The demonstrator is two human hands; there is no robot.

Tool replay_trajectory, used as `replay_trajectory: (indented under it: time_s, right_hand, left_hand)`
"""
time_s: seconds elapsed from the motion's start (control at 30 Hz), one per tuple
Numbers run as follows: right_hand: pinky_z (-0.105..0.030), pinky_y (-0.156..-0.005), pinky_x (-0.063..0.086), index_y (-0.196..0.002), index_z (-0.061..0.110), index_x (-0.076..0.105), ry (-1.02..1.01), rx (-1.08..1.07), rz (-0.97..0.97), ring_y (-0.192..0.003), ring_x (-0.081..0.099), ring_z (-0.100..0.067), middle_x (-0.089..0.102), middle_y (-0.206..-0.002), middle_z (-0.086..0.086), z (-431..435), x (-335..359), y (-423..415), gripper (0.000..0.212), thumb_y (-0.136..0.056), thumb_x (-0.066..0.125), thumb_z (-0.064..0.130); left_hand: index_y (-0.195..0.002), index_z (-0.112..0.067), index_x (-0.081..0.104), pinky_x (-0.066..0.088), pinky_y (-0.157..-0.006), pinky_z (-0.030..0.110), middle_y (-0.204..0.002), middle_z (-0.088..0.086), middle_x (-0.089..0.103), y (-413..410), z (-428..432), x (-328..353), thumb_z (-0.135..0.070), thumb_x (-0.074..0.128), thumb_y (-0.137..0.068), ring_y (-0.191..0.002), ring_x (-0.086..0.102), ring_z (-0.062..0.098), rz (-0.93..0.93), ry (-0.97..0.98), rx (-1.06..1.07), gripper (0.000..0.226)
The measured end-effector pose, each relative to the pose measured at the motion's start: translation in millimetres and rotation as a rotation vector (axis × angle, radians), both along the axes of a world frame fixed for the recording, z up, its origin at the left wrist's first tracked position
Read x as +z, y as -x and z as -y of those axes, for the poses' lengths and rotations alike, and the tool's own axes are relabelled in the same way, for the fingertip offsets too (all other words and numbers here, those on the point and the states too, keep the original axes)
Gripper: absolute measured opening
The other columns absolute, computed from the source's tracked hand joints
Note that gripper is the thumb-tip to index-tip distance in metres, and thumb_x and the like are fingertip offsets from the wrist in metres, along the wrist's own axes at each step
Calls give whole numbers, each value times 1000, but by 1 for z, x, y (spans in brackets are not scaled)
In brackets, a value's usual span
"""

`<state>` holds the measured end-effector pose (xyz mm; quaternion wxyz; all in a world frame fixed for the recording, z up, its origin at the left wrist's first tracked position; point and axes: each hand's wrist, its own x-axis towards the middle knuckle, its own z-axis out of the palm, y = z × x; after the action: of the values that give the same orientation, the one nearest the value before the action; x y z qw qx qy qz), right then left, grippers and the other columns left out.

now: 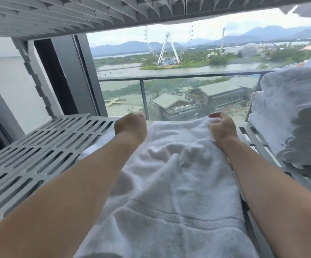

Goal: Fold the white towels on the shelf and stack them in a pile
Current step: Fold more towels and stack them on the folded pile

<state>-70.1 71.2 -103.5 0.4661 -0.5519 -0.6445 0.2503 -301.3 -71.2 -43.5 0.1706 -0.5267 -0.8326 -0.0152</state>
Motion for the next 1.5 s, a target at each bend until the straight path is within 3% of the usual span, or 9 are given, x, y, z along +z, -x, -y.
replay_trajectory:
  time_s: [0.13,0.33,0.53,0.67,0.87,1.07,1.13,1.33,1.5]
  right_hand:
    - [-31,-87,52,-88,24,75,31,18,72,-93,67,-24,74,-93,1,1,-8,-9,30,-83,54,4]
    - [-17,-82,40,-94,20,80,-14,50,182,-100,65,-17,75,-102,7,-3,-14,-6,28,-88,54,9]
    - [-32,-100,44,-116,8,72,-29,35,179,-115,61,-28,71,-119,-10,-10,-19,-9,29,-94,53,11]
    - [-32,-116,31,-139,11,55,22,116,257,-135,47,-24,55,-142,-8,-11,-16,-4,46,-94,51,13]
    - [-29,-114,29,-142,13,52,-1,155,296,-136,45,-22,53,-145,-7,-8,-13,-4,50,-93,51,10]
    - [-25,-76,53,-137,26,55,80,32,11,-80,62,-15,63,-94,3,1,-9,-19,57,-82,57,9]
    - [-29,-75,55,-137,28,55,132,22,-104,-76,59,-4,61,-100,5,10,-8,-22,58,-82,61,14]
    - [-35,-105,41,-142,20,48,128,91,175,-121,55,-28,57,-136,-10,41,-8,-26,55,-88,57,13]
    - [-30,-101,37,-136,15,54,64,-29,289,-129,50,-30,57,-139,-11,74,-15,-35,42,-95,50,12]
  left_hand:
    - [-123,-22,64,49,-75,35,-124,4,64,38,-9,-27,-9,53,-94,-111,62,27,123,136,196,34]
    - [-106,-19,65,51,-80,36,-110,4,66,53,-28,-32,-19,51,-96,-99,62,26,193,153,205,18]
    - [-136,-2,43,40,-68,37,-112,22,67,55,-42,-39,-8,33,-100,-90,63,36,232,-230,296,37]
    - [-139,-9,38,41,-63,36,-119,16,62,42,-52,-48,-23,36,-101,-92,57,32,300,-113,193,40]
    - [-144,-27,48,40,-105,47,-150,4,47,-13,-50,-48,-57,31,-102,-133,47,26,426,87,-229,54]
    - [-157,-26,28,16,-122,52,-166,13,18,-32,-25,-60,-68,25,-98,-152,17,31,418,249,-285,72]
    - [-159,-25,22,13,-123,51,-167,14,13,-34,-13,-61,-68,25,-99,-154,11,30,441,222,-328,74]
    - [-149,-32,42,14,-122,43,-165,7,24,-58,24,-58,-58,44,-99,-153,18,24,434,130,-620,57]
    - [-141,-33,52,30,-115,48,-152,-6,46,-68,47,-58,-49,41,-101,-143,37,19,293,231,-652,44]
